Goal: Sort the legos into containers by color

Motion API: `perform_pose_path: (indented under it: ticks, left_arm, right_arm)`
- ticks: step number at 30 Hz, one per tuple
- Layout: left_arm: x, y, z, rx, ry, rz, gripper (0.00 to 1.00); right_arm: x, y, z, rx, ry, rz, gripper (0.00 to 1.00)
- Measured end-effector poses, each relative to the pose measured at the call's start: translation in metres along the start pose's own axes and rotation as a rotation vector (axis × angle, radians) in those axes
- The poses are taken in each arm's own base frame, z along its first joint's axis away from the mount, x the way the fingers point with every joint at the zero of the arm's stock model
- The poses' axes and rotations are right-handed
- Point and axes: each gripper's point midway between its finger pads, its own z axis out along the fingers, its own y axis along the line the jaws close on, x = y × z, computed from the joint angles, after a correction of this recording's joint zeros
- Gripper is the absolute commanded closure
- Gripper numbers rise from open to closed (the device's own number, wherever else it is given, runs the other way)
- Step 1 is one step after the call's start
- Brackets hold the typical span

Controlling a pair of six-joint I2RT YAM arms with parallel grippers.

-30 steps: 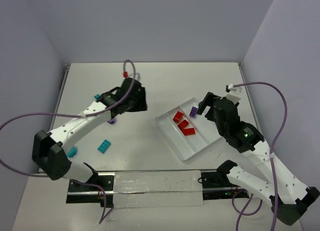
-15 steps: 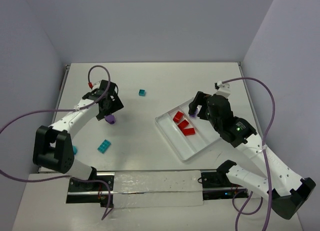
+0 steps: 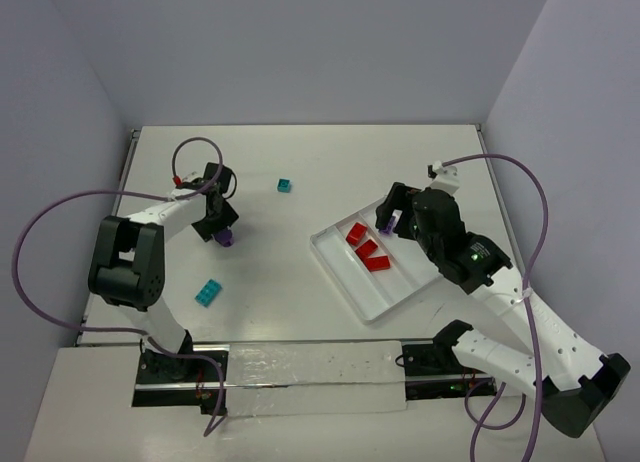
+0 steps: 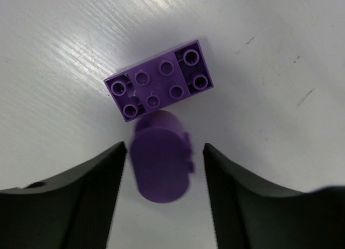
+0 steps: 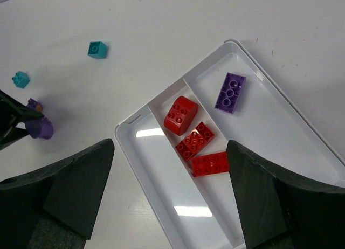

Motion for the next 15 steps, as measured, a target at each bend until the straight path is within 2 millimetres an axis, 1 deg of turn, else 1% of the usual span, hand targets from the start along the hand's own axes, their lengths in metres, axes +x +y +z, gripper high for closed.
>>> perform_pose_path:
  ticks: [1, 2, 5, 6, 12, 15]
  left_arm:
    - [0.0008, -0.0004, 0.0027, -0.003, 0.002, -0.003, 0.45]
    - [0.0017, -0.0008, 0.005, -0.004, 0.004, -0.004, 0.48]
    - [0.0027, -0.002, 0.0075, 0.0, 0.004, -0.007, 0.5]
    - [0.0026, -0.0024, 0.0077, 0.002, 0.002, -0.007, 0.53]
    - [0.0037, -0.002, 0.0072, 0.02, -0.006, 0.001, 0.81]
    - [0.0099, -0.002, 0.0028, 0.033, -0.004, 0.023, 0.94]
  right_arm:
    - [0.0001, 0.0001, 0.0004, 0.0, 0.0, 0.0, 0.08]
    - [0.0004, 0.0001, 0.0008, 0.001, 0.001, -0.001, 0.08]
    - [0.0005, 0.0002, 0.001, 0.001, 0.002, -0.001, 0.08]
    - [0.0006, 0.0001, 0.0011, 0.001, 0.002, -0.001, 0.08]
    - [0.002, 0.0002, 0.0019, 0.001, 0.006, -0.001, 0.08]
    - [0.0023, 0.001, 0.0021, -0.003, 0.007, 0.0, 0.08]
